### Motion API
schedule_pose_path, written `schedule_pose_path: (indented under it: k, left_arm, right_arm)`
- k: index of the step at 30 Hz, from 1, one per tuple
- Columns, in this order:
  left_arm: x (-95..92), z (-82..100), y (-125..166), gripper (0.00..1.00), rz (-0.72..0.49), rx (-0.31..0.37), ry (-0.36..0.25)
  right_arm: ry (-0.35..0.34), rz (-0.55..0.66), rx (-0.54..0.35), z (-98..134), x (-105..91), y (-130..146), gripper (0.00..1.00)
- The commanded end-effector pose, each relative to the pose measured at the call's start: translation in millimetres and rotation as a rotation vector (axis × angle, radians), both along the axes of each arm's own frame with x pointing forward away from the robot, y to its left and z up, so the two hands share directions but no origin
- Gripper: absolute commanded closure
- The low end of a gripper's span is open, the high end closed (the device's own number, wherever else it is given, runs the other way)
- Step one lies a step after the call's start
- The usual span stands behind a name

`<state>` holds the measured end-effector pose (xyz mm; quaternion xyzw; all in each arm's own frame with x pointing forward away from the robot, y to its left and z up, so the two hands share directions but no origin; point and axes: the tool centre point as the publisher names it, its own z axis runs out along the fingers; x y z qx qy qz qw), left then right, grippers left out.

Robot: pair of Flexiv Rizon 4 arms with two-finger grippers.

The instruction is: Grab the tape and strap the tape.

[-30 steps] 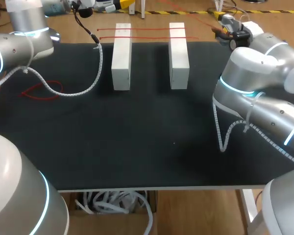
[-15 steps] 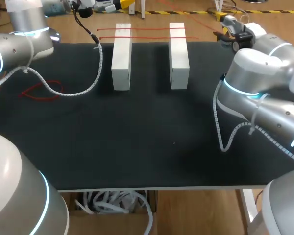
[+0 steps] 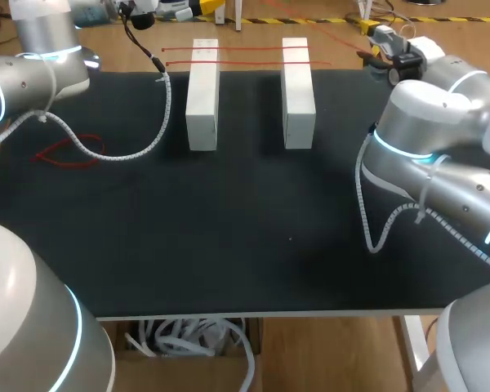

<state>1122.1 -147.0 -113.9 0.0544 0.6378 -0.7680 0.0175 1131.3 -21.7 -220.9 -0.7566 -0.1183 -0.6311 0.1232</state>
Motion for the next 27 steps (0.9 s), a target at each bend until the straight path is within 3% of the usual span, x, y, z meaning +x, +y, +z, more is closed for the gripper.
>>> schedule_pose_path:
  k: [1,5,12,15,19,27]
  left_arm:
    - [-0.9,0.8,-0.1,1.0,0.002,0.003,0.001]
    - [-0.9,0.8,-0.1,1.0,0.002,0.003,0.001]
    - [-0.9,0.8,-0.1,1.0,0.002,0.003,0.001]
    - [-0.9,0.8,-0.1,1.0,0.002,0.003,0.001]
    - [-0.9,0.8,-0.1,1.0,0.002,0.003,0.001]
    - [-0.9,0.8,-0.1,1.0,0.002,0.003,0.001]
  right_arm:
    - [-0.001,-0.004,-0.003,-0.3,3.8,-3.2,0.56]
    - [-0.009,-0.008,-0.001,2.1,6.5,-5.2,0.6]
    - [-0.008,-0.014,-0.009,0.9,7.9,-7.8,0.57]
    - [-0.005,-0.015,-0.008,0.5,7.7,-8.0,0.7]
    - [-0.001,-0.014,-0.011,-0.6,7.1,-7.6,1.0]
    - [0.001,-0.012,-0.012,0.0,7.2,-7.4,1.0]
